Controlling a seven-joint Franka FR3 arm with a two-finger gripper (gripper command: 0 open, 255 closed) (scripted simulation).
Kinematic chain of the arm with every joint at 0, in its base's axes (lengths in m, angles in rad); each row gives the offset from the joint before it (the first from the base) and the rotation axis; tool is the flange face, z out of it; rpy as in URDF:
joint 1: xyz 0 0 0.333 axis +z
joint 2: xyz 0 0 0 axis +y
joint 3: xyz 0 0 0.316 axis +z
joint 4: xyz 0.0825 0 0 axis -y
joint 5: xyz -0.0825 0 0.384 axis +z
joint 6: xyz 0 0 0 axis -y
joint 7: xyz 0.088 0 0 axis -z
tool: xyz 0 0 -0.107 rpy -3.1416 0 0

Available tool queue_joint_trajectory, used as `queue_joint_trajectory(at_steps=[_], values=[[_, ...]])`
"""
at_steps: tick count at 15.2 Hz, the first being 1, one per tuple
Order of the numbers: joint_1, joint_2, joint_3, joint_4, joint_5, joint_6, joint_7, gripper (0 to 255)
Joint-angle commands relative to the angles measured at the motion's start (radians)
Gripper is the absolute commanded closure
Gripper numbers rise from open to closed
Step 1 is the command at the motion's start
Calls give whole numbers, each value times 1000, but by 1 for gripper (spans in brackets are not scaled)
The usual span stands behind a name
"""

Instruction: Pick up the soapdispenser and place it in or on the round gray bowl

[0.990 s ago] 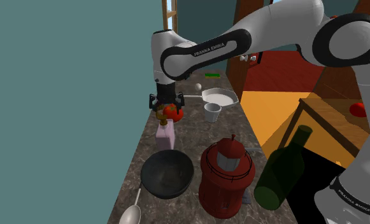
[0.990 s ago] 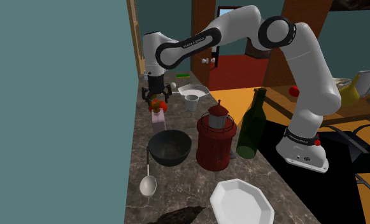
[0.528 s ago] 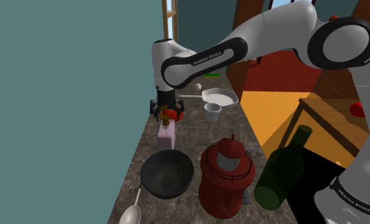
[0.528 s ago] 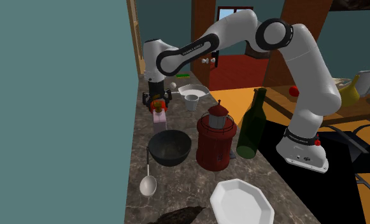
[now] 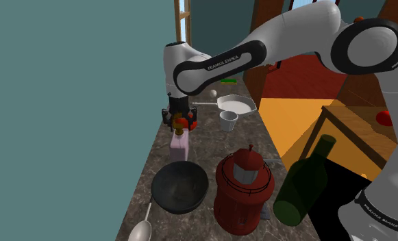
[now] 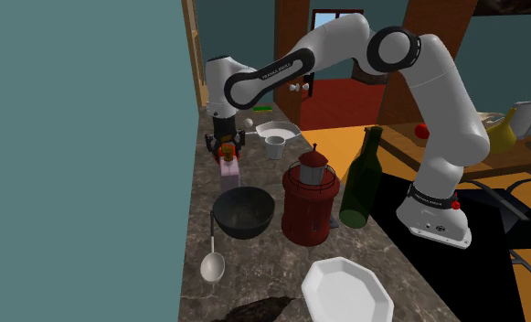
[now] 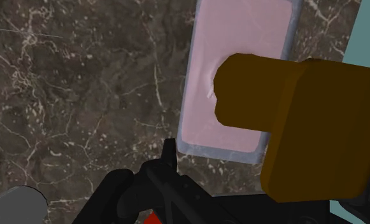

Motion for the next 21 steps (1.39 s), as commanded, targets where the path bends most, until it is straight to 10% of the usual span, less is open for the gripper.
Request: queue_joint_trajectory(at_steps=[1, 21], values=[[0, 0, 0, -1, 0, 0, 0, 255], [4, -49, 13, 111, 21, -159, -14, 255]])
